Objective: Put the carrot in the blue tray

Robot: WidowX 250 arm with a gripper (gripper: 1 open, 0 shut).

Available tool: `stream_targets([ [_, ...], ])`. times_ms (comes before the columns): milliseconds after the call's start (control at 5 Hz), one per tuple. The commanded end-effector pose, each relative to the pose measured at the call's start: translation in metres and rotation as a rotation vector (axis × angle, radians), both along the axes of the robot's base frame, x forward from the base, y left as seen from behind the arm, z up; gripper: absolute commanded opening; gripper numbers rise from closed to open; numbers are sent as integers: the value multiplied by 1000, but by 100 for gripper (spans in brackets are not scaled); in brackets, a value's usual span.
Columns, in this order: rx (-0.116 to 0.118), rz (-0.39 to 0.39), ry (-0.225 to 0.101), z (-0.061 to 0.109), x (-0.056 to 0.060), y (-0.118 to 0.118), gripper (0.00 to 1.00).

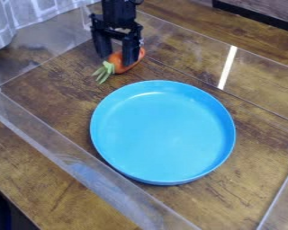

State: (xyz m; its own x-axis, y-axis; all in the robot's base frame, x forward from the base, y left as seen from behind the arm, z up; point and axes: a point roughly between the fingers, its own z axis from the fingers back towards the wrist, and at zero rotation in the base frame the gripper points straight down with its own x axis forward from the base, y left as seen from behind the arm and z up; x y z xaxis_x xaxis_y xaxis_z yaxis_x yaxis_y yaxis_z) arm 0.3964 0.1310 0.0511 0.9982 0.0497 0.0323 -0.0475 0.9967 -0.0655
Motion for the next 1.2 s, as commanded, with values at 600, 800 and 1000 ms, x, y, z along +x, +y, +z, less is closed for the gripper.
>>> stream_targets([
  [600,27,-59,-67,3,23,-4,0],
  [800,23,-65,-71,8,22,-7,0],
  [1000,19,-70,-75,13,21,-10,0],
])
